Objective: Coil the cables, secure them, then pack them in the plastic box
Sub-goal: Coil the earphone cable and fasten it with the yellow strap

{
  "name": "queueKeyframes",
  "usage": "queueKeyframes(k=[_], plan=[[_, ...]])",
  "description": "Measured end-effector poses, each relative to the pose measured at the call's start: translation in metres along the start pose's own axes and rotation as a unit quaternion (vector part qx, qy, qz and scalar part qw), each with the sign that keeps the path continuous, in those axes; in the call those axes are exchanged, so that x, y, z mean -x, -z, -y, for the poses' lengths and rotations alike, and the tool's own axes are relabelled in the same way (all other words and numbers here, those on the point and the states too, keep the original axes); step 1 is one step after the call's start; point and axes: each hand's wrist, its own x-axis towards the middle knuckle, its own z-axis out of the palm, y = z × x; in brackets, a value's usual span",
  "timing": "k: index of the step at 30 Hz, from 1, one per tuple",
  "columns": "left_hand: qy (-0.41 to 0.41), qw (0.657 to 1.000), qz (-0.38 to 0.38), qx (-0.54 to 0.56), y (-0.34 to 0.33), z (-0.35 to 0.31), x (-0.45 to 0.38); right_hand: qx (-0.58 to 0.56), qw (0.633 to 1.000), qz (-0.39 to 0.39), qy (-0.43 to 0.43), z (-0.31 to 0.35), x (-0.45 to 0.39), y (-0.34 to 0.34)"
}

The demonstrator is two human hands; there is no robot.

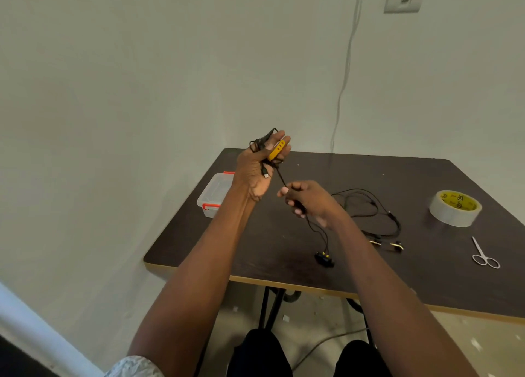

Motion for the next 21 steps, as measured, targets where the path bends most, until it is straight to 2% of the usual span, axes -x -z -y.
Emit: queueKeyframes(k=[3, 6, 9, 12, 13, 16, 18, 21], plan=[[-0.066, 0.994, -0.054, -0.062, 0.009, 0.002, -0.007, -0.016, 0.998, 0.061, -0.026, 0.001, 0.013, -0.003], [-0.107, 0.953, -0.074, -0.273, 0.02, 0.002, -0.006, 0.018, 0.992, 0.116, -0.033, 0.012, 0.024, 0.002], [-0.086, 0.889, -0.01, -0.45, 0.032, 0.002, -0.004, 0.045, 0.989, 0.137, -0.005, 0.032, 0.031, 0.01], [-0.052, 0.834, 0.044, -0.548, 0.038, 0.006, -0.001, 0.062, 0.991, 0.104, 0.05, 0.059, 0.034, 0.017], [-0.038, 0.835, 0.041, -0.548, 0.036, 0.007, 0.002, 0.069, 0.992, 0.08, 0.066, 0.067, 0.034, 0.02], [0.011, 0.889, 0.027, -0.457, 0.03, 0.009, 0.012, 0.082, 0.992, 0.0, 0.099, 0.082, 0.025, 0.03], [0.021, 0.908, 0.026, -0.417, 0.03, 0.01, 0.015, 0.074, 0.99, -0.039, 0.115, 0.082, 0.018, 0.034], [0.042, 0.928, 0.072, -0.364, 0.028, 0.01, 0.018, 0.06, 0.987, -0.087, 0.119, 0.074, 0.008, 0.034]])
